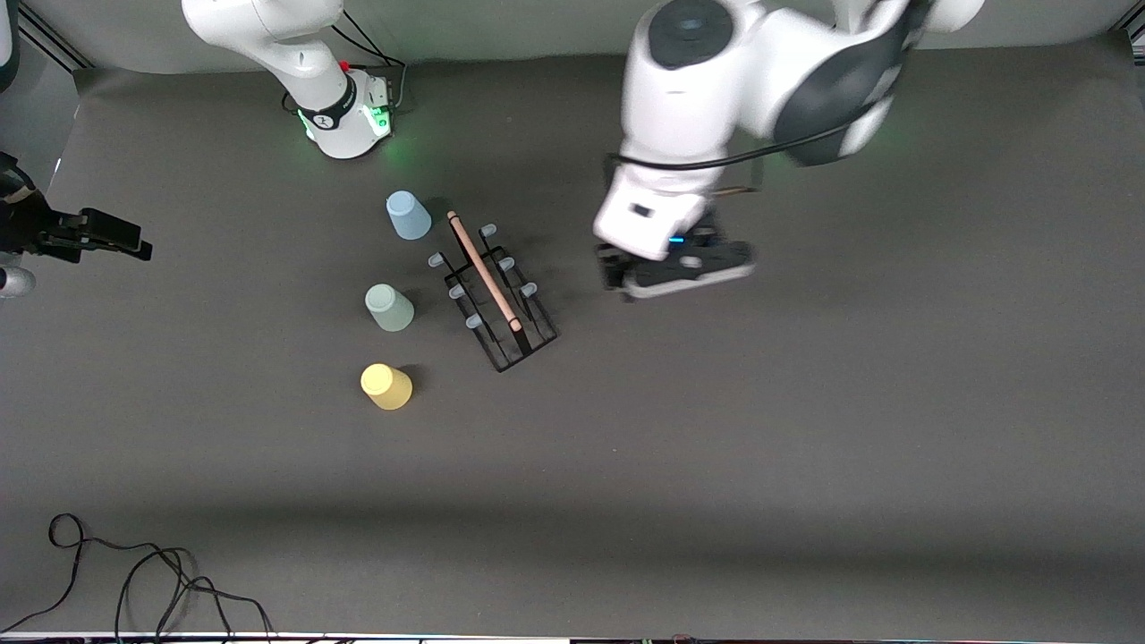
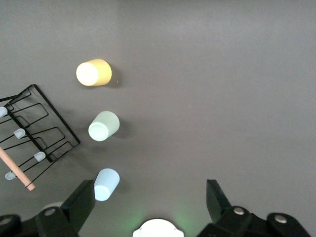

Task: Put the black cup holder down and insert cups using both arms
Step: 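Open the left gripper and withdraw it while the right gripper reaches out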

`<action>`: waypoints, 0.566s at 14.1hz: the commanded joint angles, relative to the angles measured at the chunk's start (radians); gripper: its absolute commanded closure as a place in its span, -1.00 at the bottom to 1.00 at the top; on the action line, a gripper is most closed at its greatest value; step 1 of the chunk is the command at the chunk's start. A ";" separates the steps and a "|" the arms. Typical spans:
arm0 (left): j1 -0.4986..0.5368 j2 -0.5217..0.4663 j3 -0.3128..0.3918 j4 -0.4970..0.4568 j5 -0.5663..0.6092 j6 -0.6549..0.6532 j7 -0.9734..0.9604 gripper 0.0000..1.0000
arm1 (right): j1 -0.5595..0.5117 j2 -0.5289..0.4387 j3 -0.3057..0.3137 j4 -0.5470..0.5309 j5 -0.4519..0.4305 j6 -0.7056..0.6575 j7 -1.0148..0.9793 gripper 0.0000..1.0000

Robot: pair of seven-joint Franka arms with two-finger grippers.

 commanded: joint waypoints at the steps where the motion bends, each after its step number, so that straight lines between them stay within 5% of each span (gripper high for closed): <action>1: 0.108 -0.062 -0.004 -0.044 -0.020 -0.088 0.179 -0.56 | 0.028 -0.078 0.006 -0.110 0.006 0.019 0.057 -1.00; 8: 0.416 -0.177 -0.002 -0.066 -0.029 -0.278 0.654 -0.61 | 0.152 -0.108 0.009 -0.312 0.065 0.201 0.298 -1.00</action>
